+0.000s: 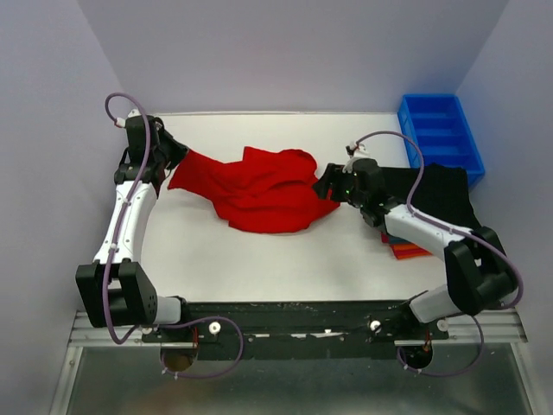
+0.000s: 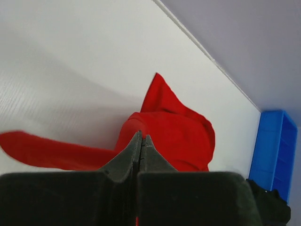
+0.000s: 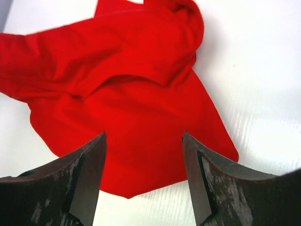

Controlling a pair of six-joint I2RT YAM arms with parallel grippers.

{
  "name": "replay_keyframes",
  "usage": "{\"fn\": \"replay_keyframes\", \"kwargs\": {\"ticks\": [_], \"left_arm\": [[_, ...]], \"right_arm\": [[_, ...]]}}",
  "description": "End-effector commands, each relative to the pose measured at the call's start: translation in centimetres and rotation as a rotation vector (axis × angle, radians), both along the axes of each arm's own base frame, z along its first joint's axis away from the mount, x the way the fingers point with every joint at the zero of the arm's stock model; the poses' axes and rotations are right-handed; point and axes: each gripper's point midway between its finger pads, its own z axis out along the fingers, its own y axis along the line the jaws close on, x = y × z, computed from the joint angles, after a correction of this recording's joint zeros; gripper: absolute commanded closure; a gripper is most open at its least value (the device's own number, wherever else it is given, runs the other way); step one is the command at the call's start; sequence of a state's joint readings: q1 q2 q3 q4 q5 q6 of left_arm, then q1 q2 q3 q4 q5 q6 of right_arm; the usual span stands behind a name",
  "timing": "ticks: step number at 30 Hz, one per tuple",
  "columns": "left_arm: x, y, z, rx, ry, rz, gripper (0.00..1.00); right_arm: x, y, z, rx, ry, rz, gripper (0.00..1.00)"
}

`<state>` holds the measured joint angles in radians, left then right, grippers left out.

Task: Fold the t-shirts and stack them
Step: Flatten out the tshirt

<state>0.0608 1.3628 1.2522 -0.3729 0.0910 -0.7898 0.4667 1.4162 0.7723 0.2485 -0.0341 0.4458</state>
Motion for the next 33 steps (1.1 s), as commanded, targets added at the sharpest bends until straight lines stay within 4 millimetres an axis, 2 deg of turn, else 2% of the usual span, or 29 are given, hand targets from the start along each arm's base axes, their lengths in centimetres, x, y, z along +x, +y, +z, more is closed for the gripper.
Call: {"fn": "replay_keyframes", "kwargs": {"ticks": [1, 3, 5, 6, 10, 18, 20, 21, 22, 23, 24, 25, 26, 30, 33], "left_arm": [[0.3, -0.5, 3.9, -0.062, -0.191, -0.019, 1.0], [0.0, -0.5, 3.2, -0.061, -0.184, -0.02, 1.0], [-0.5, -0.2, 2.4, -0.05, -0.165, -0.01, 1.0], [-0.8, -0.1, 2.1, -0.047, -0.16, -0.003, 1.0], [-1.3, 0.2, 1.9, -0.036, -0.165, 0.002, 1.0], [-1.8, -0.2, 2.1, -0.041, -0.17, -0.015, 1.0], [-1.9, -0.2, 2.2, -0.041, -0.171, -0.015, 1.0], [-2.0, -0.2, 2.2, -0.041, -0.171, -0.015, 1.0], [-2.1, -0.2, 2.4, -0.038, -0.175, -0.017, 1.0], [-2.2, -0.1, 2.5, -0.038, -0.175, -0.015, 1.0], [-2.4, -0.2, 2.7, -0.036, -0.178, -0.021, 1.0], [-2.5, -0.3, 2.8, -0.037, -0.178, -0.025, 1.0], [-2.7, -0.5, 3.1, -0.038, -0.186, -0.035, 1.0], [-3.9, -1.1, 4.3, -0.034, -0.198, -0.069, 1.0], [-5.2, -1.0, 6.5, -0.007, -0.23, -0.073, 1.0]], "right_arm": [[-0.5, 1.4, -3.0, -0.067, 0.143, 0.074, 0.27], [-0.3, 0.9, -4.2, -0.103, 0.187, 0.045, 0.27], [0.5, -0.3, -5.1, -0.152, 0.213, -0.032, 0.27], [0.2, -1.1, -5.9, -0.19, 0.249, -0.059, 0.27], [0.9, -2.8, -7.1, -0.268, 0.298, -0.16, 0.27], [1.3, -2.8, -10.2, -0.342, 0.429, -0.172, 0.29], [1.2, -2.6, -10.8, -0.35, 0.464, -0.167, 0.37], [1.2, -2.5, -10.9, -0.349, 0.47, -0.164, 0.48], [1.1, -2.4, -10.6, -0.345, 0.467, -0.162, 0.64], [1.2, -2.6, -10.1, -0.341, 0.451, -0.17, 0.82], [1.3, -2.8, -9.2, -0.332, 0.423, -0.181, 0.94], [1.4, -3.2, -7.4, -0.322, 0.373, -0.2, 0.99], [1.3, -3.6, -6.4, -0.322, 0.343, -0.206, 0.99], [1.3, -4.8, 0.4, -0.295, 0.191, -0.237, 0.99], [1.2, -5.3, 5.5, -0.265, 0.088, -0.244, 0.99]]}}
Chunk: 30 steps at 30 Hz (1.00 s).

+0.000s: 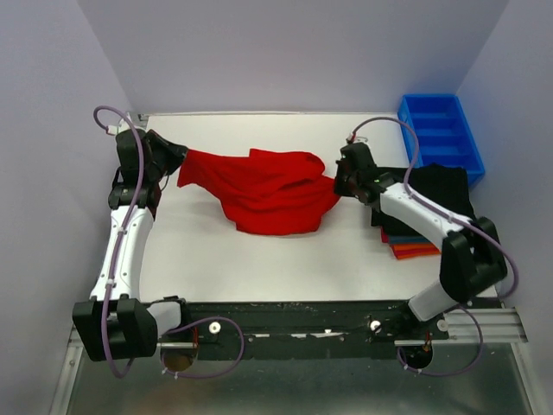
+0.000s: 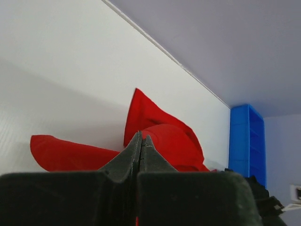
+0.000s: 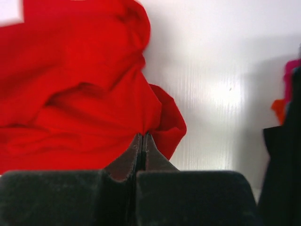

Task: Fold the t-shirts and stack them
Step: Flatten out the tshirt

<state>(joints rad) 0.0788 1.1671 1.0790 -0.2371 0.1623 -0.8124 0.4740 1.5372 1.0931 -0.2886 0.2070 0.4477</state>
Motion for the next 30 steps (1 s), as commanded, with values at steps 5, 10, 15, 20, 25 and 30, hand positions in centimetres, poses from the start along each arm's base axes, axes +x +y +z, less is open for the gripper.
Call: {"fn": "replay_keyframes", "kwargs": {"ticks": [5, 10, 15, 20, 25, 30], "left_arm": [[-5.3, 0.8, 9.5, 0.127, -0.145, 0.016, 1.0], [-9.4, 1.5, 11.4, 0.204, -0.179, 0.049, 1.0], [-12.9, 1.3, 11.0, 0.219, -0.187, 0.051, 1.0], [-13.5, 1.8, 11.9, 0.243, -0.191, 0.073, 1.0], [-9.2, 1.1, 9.5, 0.188, -0.134, 0.021, 1.0], [-5.4, 1.0, 3.5, 0.099, -0.039, 0.031, 1.0]], "right_arm": [[-1.4, -2.5, 15.8, 0.003, -0.282, -0.008, 0.99], [-4.9, -4.4, 22.9, 0.059, -0.426, -0.009, 0.99], [-8.3, -6.3, 28.3, 0.115, -0.553, -0.016, 0.99], [-8.5, -5.8, 31.9, 0.126, -0.595, 0.022, 0.99], [-1.4, -1.9, 29.7, 0.027, -0.456, 0.076, 0.97], [5.1, 1.6, 24.0, -0.041, -0.23, 0.102, 0.17]]}}
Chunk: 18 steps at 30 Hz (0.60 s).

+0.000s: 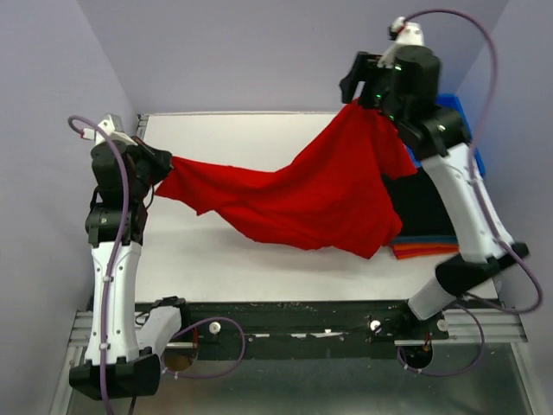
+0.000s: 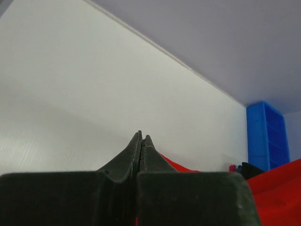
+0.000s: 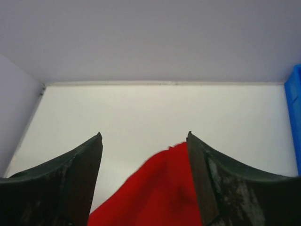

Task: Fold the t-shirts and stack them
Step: Flatten out the tshirt

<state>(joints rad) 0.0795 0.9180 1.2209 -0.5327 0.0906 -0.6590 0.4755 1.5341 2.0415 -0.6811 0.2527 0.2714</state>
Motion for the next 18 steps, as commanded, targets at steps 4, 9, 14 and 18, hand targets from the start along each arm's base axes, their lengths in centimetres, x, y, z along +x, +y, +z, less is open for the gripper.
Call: {"fn": "replay_keyframes", "kwargs": {"ticks": [4, 9, 14, 18], "left_arm": [[3.3, -0.5, -8.5, -0.142, 0.114, 0.009, 1.0], [2.6, 0.6, -11.8, -0.132, 0.162, 0.079, 1.0], [2.0, 0.7, -11.4, -0.121, 0.118, 0.083, 1.0], [1.7, 0.6, -11.7, -0.127, 0.105, 0.075, 1.0]], "right_arm": [[1.9, 4.1, -14.3, -0.118, 0.413, 0.145, 0.17], [-2.5, 2.7, -21.1, -0.059, 0.453, 0.147, 0.24], [-9.0, 1.2, -28.6, -0.019, 0.592, 0.158, 0.32], [-14.3, 0.9, -32.6, 0.009, 0.682, 0.211, 0.36]]}}
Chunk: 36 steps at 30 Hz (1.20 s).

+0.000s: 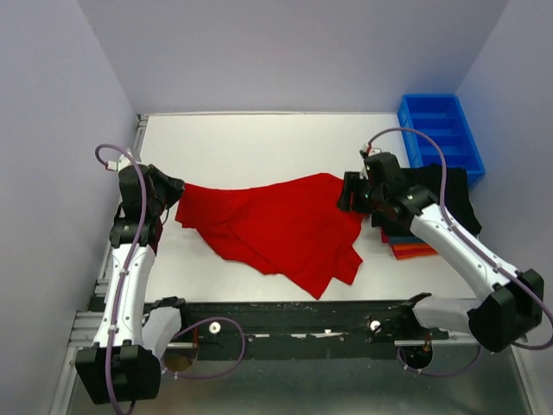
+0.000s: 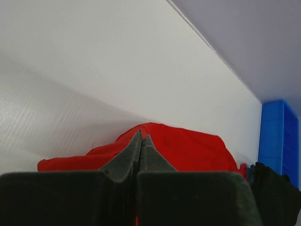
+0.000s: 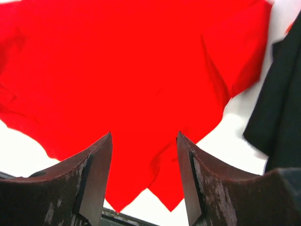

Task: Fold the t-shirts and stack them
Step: Flatten out the tshirt

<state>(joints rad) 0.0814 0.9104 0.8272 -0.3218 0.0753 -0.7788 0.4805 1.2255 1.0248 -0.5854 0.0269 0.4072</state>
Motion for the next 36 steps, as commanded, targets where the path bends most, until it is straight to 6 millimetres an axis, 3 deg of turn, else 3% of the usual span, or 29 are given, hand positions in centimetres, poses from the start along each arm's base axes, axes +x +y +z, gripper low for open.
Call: {"fn": "replay_keyframes", "kwargs": {"ticks": [1, 8, 18, 25, 36], "left_arm": [[0.3, 0.4, 0.9, -0.007, -0.063, 0.022, 1.0], [0.2, 0.3, -1.4, -0.022, 0.02, 0.021, 1.0], [0.5, 1.4, -1.4, -0.005, 0.036, 0.08, 1.0], [0.6, 1.4, -1.4, -0.007, 0.035, 0.081, 1.0], [0.5, 1.4, -1.4, 0.001, 0.032, 0.078, 1.0]], "right_arm": [[-4.5, 1.4, -3.5, 0.094, 0.079, 0.048, 0.36], [-11.4, 2.5, -7.7, 0.077, 0.195, 0.107, 0.36], [-18.4, 4.4, -12.7, 0.001, 0.346, 0.141, 0.4], [-20.0, 6.1, -13.6, -0.052, 0.356, 0.173, 0.4], [-19.3, 7.5, -14.9, -0.176, 0.34, 0.138, 0.4]]}}
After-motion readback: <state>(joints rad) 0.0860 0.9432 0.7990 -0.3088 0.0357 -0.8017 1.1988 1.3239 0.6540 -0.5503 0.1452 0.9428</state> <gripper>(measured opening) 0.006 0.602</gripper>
